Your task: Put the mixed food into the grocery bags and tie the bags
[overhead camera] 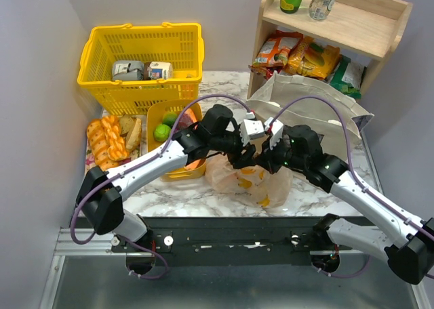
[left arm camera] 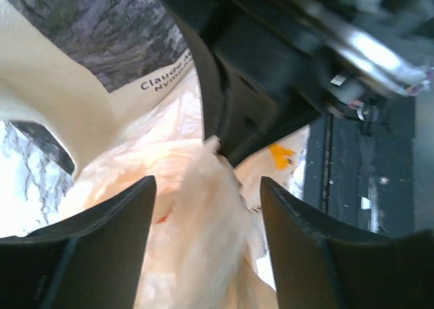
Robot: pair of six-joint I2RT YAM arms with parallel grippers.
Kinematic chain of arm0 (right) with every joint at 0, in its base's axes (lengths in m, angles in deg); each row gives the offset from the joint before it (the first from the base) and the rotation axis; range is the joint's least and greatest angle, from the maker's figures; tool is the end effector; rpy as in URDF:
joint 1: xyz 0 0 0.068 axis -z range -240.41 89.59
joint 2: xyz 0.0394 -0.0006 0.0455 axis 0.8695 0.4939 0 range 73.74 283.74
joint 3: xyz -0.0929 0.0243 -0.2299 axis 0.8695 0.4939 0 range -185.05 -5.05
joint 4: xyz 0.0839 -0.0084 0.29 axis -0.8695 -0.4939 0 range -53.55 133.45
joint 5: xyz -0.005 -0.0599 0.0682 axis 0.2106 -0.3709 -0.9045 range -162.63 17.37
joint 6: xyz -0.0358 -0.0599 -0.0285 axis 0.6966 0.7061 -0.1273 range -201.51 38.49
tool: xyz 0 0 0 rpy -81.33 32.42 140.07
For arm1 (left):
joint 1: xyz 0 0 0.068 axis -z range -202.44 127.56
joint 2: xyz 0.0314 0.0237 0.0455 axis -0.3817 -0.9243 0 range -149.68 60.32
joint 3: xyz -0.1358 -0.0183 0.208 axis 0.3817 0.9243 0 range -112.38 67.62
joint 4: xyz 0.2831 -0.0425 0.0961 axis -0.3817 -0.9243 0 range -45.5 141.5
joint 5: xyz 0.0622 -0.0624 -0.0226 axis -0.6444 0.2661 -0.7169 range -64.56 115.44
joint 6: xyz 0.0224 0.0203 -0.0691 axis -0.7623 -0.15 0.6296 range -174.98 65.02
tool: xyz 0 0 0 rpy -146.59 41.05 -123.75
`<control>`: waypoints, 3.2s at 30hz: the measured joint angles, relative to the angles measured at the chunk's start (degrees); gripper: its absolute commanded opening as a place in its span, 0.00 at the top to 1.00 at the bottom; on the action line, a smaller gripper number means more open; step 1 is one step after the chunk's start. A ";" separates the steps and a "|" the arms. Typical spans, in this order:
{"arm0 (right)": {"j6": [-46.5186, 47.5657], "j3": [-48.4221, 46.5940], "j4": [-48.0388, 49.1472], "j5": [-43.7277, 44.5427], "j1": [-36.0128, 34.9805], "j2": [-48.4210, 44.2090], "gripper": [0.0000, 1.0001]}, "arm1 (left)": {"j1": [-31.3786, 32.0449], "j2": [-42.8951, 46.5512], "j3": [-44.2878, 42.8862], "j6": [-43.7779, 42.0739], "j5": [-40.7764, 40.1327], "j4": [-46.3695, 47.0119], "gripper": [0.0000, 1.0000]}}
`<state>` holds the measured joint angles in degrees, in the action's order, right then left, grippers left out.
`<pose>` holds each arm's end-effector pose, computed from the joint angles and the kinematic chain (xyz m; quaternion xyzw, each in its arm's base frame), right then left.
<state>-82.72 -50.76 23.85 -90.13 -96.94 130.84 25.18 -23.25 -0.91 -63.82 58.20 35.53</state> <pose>0.2292 0.1936 0.2472 -0.3324 0.7969 0.2827 0.4178 0.2415 -0.3158 0.2689 0.5174 0.6700 -0.3884 0.3641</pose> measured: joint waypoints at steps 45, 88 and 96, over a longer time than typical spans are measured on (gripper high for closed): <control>-4.28 -6.82 -3.82 -15.30 13.05 6.21 0.55 | 12.61 11.65 18.43 -6.40 -32.13 17.11 1.00; 1.25 19.28 46.49 -19.56 3.45 6.19 0.62 | 4.83 13.25 25.29 0.85 -20.09 29.97 1.00; -0.68 21.00 50.42 -16.85 2.43 6.75 0.96 | 3.74 12.61 25.05 3.48 -17.03 29.94 1.00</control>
<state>-83.40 -29.76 74.28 -106.98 -94.51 137.59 28.92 -10.64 24.14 -60.34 41.17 65.48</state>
